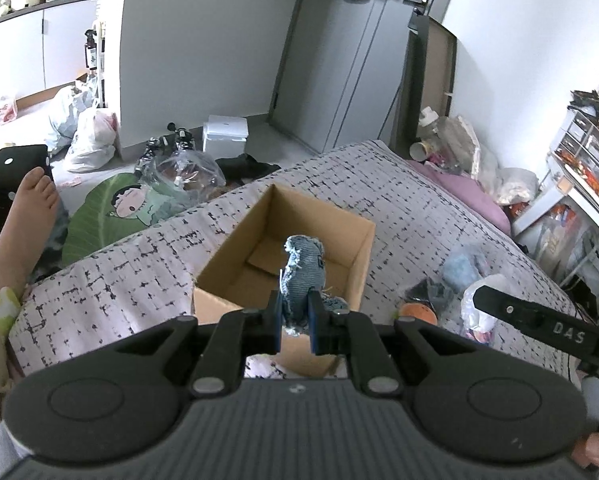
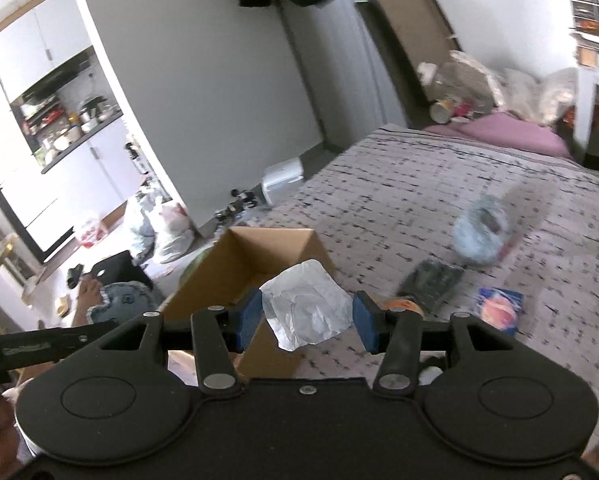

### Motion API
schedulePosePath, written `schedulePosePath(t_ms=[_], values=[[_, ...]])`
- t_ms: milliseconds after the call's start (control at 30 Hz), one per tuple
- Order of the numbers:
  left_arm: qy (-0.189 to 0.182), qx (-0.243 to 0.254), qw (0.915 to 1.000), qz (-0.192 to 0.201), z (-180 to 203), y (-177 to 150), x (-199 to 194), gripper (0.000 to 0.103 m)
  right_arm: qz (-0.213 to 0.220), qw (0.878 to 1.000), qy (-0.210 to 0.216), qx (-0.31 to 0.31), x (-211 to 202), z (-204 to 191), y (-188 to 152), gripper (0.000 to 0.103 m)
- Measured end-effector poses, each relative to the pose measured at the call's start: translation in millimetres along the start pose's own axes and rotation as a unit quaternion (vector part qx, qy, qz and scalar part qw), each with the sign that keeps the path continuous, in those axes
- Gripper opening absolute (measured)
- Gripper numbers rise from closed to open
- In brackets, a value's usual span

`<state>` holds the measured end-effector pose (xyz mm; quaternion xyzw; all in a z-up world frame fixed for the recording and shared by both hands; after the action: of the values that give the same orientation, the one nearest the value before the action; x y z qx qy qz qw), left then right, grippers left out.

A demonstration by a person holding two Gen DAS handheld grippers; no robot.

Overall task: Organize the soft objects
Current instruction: 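Carry the octopus and the white bag in both grippers over the cardboard box, then open the left gripper to drop the octopus while the right gripper drops the bag into the box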

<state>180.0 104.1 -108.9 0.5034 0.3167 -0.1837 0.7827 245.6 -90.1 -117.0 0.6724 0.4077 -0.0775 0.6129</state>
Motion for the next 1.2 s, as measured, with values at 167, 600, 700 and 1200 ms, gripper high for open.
schedulePosePath(t_ms=[167,600,700,1200], values=[[0.004,-0.01,0.9999,0.001,-11,9,14,0.012,-0.006,0.999,0.025,-0.019,13,-15,10,0.049],[0.014,-0.035,0.9988,-0.032,-36,10,72,0.012,-0.025,0.997,0.07,-0.013,59,-42,6,0.049],[0.015,-0.034,0.9982,-0.046,-39,5,85,0.012,-0.034,0.996,0.077,-0.004,69,-43,1,0.049],[0.033,-0.077,0.9945,-0.064,-58,2,107,0.017,-0.047,0.992,0.114,-0.023,92,-69,-8,0.05]])
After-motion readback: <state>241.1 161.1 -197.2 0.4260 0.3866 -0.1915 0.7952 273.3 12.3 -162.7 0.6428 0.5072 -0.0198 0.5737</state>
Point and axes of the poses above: each gripper's, at about its wrist camera, not at the fingertips, and x roughly the way its jaws point, z to its right, y to its top, the point moved 10 cm from there along x, roughly the way its jaws point, and after that the axes turned 6 degrees about -x, right-handed, at the moved point
